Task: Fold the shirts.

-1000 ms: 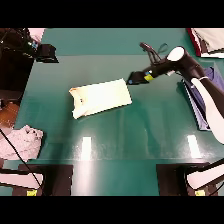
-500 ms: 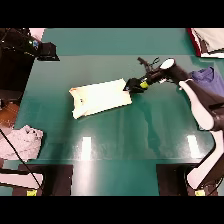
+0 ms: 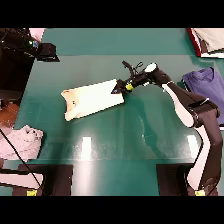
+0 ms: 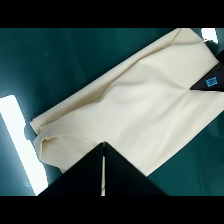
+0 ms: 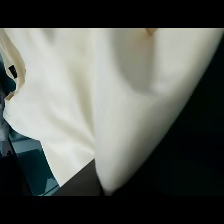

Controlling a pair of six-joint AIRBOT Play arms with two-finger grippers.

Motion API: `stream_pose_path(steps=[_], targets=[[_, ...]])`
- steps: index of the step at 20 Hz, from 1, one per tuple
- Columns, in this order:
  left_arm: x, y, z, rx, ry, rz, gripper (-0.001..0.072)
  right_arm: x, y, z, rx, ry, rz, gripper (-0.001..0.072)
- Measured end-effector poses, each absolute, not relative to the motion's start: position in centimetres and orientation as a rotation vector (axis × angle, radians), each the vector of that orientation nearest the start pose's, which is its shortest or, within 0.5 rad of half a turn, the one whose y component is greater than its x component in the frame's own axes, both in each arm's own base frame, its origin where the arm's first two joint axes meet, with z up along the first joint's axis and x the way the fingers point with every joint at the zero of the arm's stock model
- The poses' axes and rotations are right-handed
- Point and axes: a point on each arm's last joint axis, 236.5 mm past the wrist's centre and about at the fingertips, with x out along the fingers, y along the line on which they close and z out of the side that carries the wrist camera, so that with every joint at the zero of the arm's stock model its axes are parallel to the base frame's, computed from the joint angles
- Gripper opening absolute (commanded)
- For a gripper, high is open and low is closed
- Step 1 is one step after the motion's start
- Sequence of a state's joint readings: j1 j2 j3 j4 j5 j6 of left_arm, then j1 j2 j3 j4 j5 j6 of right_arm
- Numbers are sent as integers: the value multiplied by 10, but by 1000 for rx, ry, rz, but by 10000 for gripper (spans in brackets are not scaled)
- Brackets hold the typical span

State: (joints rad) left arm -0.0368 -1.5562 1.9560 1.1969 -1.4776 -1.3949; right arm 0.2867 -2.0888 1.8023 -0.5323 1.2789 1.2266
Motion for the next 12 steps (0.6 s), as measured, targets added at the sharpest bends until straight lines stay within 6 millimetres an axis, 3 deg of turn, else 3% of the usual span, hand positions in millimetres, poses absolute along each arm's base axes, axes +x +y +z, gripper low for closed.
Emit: stream_pose_path(steps=[3,5,9,12], targets=[[467,-103,171,-55,1037,-442,22,460,310,-13,566,1327,989,12],[466,-103,171,-55,1039,-443,22,476,274,13,590,1262,944,12],[466,-103,170,-55,1041,-443,22,518,153,66,629,1061,710,13],[466,-103,170,-64,1043,-438,22,538,37,99,660,884,447,12]])
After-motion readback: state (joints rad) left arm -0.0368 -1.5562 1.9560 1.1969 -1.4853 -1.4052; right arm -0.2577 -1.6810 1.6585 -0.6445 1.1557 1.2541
